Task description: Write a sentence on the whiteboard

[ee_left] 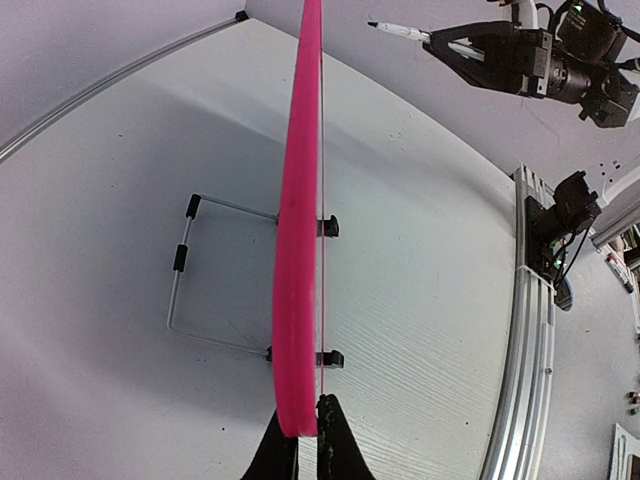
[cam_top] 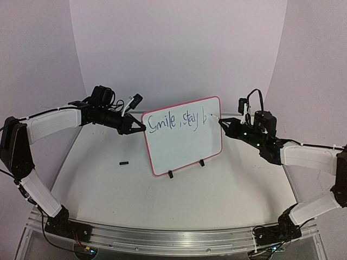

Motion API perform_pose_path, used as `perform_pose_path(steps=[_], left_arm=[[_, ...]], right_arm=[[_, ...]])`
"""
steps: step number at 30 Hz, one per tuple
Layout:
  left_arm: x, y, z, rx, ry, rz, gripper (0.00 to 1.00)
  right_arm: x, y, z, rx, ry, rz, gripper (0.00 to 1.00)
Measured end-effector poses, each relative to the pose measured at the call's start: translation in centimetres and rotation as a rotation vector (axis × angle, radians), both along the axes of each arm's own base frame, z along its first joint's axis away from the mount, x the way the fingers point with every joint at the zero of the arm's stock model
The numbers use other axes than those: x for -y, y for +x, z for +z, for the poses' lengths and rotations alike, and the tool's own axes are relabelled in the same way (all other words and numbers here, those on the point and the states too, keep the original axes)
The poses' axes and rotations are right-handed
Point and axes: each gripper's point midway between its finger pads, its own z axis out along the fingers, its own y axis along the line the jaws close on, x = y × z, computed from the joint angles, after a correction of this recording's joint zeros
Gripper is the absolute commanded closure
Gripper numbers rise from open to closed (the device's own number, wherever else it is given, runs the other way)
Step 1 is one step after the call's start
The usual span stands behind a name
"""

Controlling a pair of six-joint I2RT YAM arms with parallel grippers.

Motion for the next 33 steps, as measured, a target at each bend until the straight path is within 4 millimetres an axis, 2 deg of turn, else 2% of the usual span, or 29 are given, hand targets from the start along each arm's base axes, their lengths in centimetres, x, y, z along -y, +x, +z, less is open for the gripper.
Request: perform_pose_path(steps=[7,11,33], left_arm=[[0.0,0.0,0.0,0.0,0.0,0.0,1.0],[0.0,0.0,0.0,0.0,0.0,-0.001,1.0],[0.1,0.1,0.0,0.0,0.0,-0.002,1.0]], right_arm=[[0.7,0.9,-1.3,-0.026,-0.019,-0.005,1.0],[0.3,1.1,-1.9,-0.041,-0.028,0.019,1.0],[-1.4,3.4,-1.4,-0.025,-0.03,0.055,1.0]])
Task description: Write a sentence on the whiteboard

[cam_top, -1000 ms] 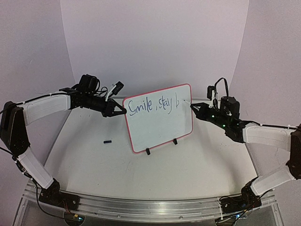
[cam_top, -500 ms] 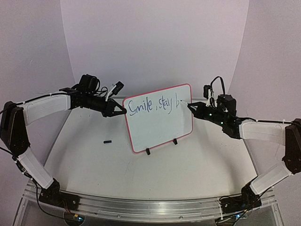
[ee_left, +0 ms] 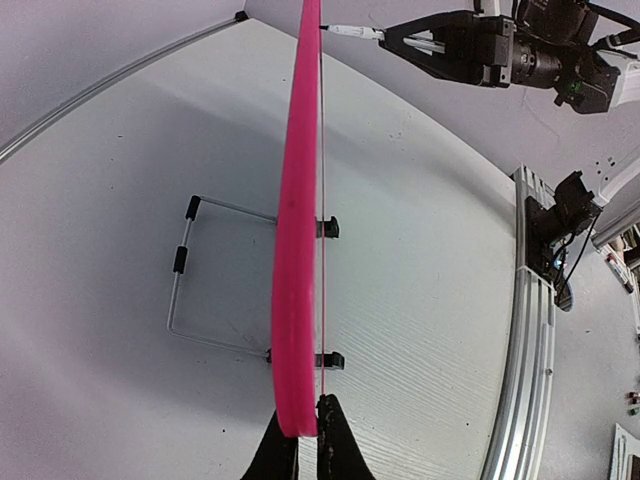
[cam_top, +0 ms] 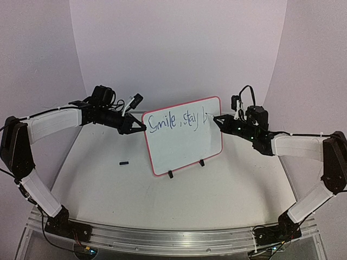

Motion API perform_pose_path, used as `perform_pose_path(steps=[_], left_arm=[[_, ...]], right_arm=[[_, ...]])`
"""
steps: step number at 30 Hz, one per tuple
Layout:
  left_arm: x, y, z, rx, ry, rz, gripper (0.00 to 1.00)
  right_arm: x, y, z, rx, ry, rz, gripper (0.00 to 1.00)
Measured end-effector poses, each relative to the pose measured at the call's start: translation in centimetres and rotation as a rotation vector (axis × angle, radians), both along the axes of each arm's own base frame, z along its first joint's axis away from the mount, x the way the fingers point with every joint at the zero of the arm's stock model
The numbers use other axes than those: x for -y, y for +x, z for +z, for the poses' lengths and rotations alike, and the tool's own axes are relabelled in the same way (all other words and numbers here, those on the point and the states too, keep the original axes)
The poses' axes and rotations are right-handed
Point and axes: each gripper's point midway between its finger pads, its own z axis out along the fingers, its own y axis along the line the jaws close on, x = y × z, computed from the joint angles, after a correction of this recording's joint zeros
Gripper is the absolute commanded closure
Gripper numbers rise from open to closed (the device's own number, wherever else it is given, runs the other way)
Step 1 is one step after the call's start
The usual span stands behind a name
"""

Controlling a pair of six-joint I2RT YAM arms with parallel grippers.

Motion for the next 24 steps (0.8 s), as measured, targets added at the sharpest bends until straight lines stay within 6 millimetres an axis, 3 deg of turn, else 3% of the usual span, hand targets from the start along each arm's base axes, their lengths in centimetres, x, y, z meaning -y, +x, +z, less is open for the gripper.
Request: perform_pose_path(steps=[12,24], left_arm=[[0.0,0.0,0.0,0.0,0.001,0.001,1.0],[0.0,0.0,0.0,0.0,0.001,0.001,1.0]], right_arm=[[0.6,0.4,-0.3,-0.004,0.0,-0.047,1.0],[1.0,-0.3,-2.6,-0.06,-0.004,-0.054,1.0]])
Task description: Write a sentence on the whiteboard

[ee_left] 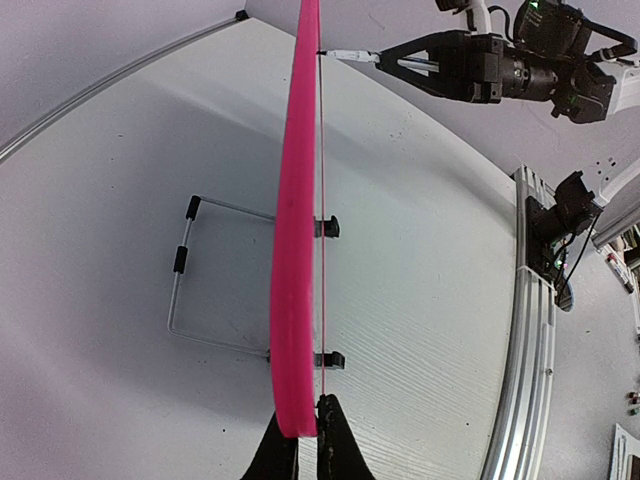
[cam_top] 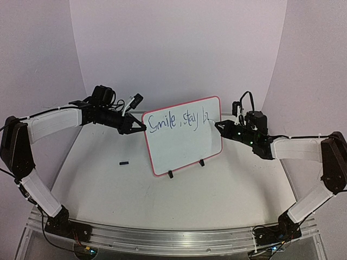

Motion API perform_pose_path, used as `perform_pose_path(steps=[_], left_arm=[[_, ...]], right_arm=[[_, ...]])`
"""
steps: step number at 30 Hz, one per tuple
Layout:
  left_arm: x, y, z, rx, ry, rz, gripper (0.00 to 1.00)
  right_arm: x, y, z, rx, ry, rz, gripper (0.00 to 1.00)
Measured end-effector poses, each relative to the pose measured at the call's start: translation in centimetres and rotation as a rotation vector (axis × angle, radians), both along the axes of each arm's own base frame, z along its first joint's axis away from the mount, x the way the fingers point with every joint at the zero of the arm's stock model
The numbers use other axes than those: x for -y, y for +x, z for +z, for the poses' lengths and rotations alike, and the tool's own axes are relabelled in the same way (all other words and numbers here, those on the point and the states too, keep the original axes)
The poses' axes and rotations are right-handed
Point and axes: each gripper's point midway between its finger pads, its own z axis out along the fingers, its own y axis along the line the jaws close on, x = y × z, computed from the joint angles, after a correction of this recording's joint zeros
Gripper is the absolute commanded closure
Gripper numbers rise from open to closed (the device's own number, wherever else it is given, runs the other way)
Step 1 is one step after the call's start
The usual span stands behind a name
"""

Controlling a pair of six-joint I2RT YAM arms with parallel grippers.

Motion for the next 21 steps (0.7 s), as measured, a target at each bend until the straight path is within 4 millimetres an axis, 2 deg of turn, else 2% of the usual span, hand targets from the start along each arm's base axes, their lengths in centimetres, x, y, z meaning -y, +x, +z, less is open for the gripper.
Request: perform_pose_path(steps=[10,21], left_arm=[[0.0,0.0,0.0,0.0,0.0,-0.001,1.0],[0.0,0.0,0.0,0.0,0.0,-0.001,1.0]], right_arm=[[0.0,0.0,0.2,0.001,0.003,-0.001,1.0],[-0.2,0.5,1.6,0.034,0.013,0.0,1.0]])
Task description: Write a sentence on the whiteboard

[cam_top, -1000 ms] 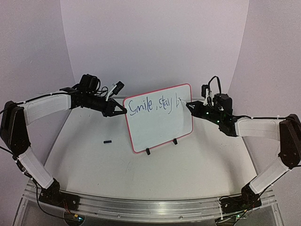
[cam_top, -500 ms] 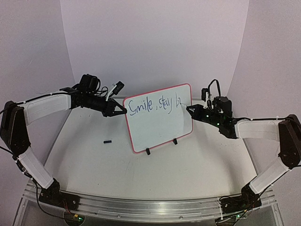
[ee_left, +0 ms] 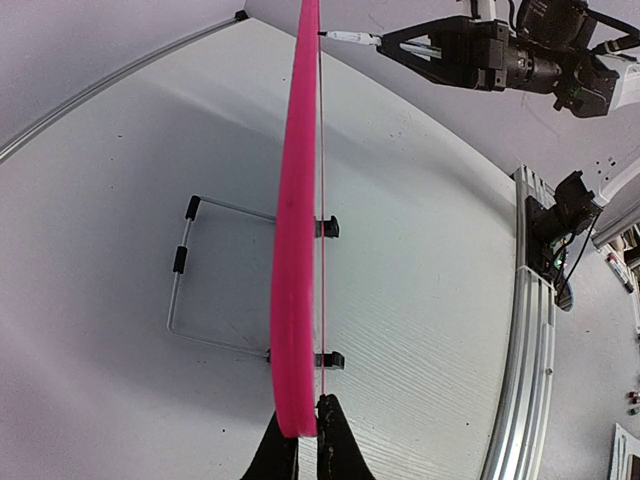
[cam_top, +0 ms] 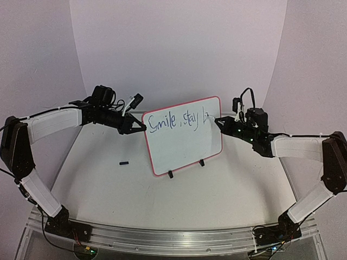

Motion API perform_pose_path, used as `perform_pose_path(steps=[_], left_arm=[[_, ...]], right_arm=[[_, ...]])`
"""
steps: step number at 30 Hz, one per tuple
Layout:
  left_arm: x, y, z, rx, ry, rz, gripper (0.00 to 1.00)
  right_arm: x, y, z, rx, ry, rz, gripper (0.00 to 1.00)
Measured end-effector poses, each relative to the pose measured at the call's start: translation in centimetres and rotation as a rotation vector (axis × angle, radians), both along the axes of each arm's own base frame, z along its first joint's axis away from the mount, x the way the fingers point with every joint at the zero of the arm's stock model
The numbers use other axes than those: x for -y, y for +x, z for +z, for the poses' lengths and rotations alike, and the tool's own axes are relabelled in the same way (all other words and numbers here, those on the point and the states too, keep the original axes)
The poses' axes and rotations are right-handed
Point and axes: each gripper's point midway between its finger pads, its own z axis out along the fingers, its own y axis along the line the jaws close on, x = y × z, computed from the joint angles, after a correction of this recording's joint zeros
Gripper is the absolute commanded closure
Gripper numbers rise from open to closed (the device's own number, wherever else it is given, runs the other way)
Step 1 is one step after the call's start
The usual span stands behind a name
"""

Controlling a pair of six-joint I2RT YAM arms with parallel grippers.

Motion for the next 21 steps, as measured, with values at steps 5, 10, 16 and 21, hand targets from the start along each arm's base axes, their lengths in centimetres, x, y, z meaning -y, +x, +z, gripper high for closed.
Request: perform_pose_path(steps=[5,10,16,21], left_arm=[[0.0,-0.01,0.0,0.0,0.0,0.0,1.0],[0.0,0.0,-0.01,0.0,0.0,0.0,1.0],[0.0,0.0,-0.02,0.0,0.0,0.0,1.0],[0.03,-0.02,-0.01,0.0,0.0,-0.001,1.0]], right_arm=[[0.0,0.06,0.16,0.005,-0.001,-0.001,1.0],[0.2,0.2,0.15,0.006,-0.004,-0.015,1.0],[0.5,0.4,0.15,0.008,-0.008,-0.035,1.0],[0.57,0.33,0.51,0.015,-0.004,-0.037,1.0]])
